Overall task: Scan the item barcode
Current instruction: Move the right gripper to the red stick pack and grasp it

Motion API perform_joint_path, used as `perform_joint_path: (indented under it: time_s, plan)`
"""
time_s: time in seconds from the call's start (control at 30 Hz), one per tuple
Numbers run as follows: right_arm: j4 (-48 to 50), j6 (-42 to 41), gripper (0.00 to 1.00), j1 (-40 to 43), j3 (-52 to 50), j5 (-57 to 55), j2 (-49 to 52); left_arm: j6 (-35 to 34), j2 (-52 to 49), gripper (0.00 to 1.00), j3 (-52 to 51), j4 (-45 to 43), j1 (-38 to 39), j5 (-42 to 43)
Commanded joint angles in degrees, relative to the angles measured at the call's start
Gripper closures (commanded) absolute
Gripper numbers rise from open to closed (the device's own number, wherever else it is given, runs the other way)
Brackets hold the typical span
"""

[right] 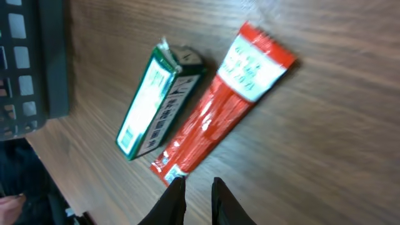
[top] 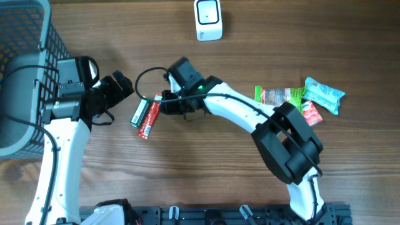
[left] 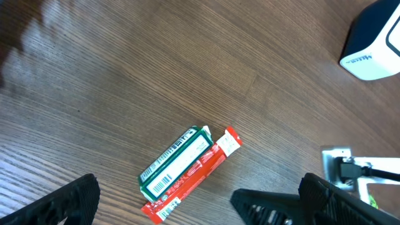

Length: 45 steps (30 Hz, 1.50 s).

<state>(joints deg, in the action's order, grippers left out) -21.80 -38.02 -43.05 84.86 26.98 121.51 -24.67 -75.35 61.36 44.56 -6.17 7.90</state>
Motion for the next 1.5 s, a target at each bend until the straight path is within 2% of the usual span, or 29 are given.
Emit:
perform_joint_path:
  time_s: [0.0, 0.07, 0.1, 0.17, 0.2, 0.27, 0.33, 0.47, 0.63, 0.77, 0.9, 1.1, 1.23, 1.47]
  plan:
    - [0.35, -3.08, 0.86, 0.20, -0.09, 0.50, -0.07, 0.68, 0.68, 0.00, 0.94, -0.15, -0.28, -0.50]
    - [0.37, -3.08, 0.90, 0.11, -0.09, 0.52, -0.07, 0.68, 0.68, 0.00, 0.94, -0.15, -0.28, -0.52]
    - [0.37, -3.13, 0.96, -0.04, -0.09, 0.52, -0.07, 0.68, 0.68, 0.00, 0.94, -0.15, -0.28, -0.52]
    - [0.35, -3.15, 0.96, -0.44, -0.09, 0.55, -0.07, 0.68, 0.68, 0.00, 0.94, -0.28, -0.28, -0.52]
    - [0.33, -3.15, 0.96, -0.70, -0.09, 0.55, -0.07, 0.66, 0.68, 0.00, 0.94, -2.45, -0.28, -0.55]
    - [0.20, -3.93, 0.96, -1.49, -0.09, 0.52, -0.07, 0.68, 0.68, 0.00, 0.94, -13.29, -0.28, -0.52]
    - [-0.17, -4.76, 0.96, -1.95, -0.09, 0.79, -0.07, 0.68, 0.68, 0.00, 0.94, -16.81, -0.28, -0.52]
    - [-0.22, -6.34, 0.96, -2.27, -0.09, 1.03, -0.07, 0.31, 0.68, 0.00, 0.92, -17.44, -0.28, -1.05]
    - [0.70, -6.99, 0.96, -2.34, -0.09, 0.90, -0.04, 0.26, -0.02, 0.00, 0.87, -11.98, -1.86, -16.04]
    - [2.95, -9.90, 0.96, -2.73, -0.09, 0.04, 0.00, 0.31, -1.51, 0.00, 0.79, -10.29, -2.05, -16.15]
    - [2.91, -14.43, 0.96, -4.79, -0.09, -7.06, 0.04, 0.28, -3.21, 0.00, 0.79, -10.16, -2.03, -16.15]
    - [6.54, -14.97, 0.96, -7.26, -0.09, -9.42, 0.79, 0.28, -3.45, 0.00, 0.79, -10.19, -2.03, -16.13]
    - [7.06, -19.06, 0.96, -7.30, -0.09, -9.35, 2.71, 0.28, -3.45, 0.00, 0.79, -10.19, -2.03, -16.13]
    - [7.96, -19.08, 0.96, -7.30, -0.09, -12.15, 3.63, 0.28, -3.45, 0.00, 0.79, -10.19, -2.03, -16.13]
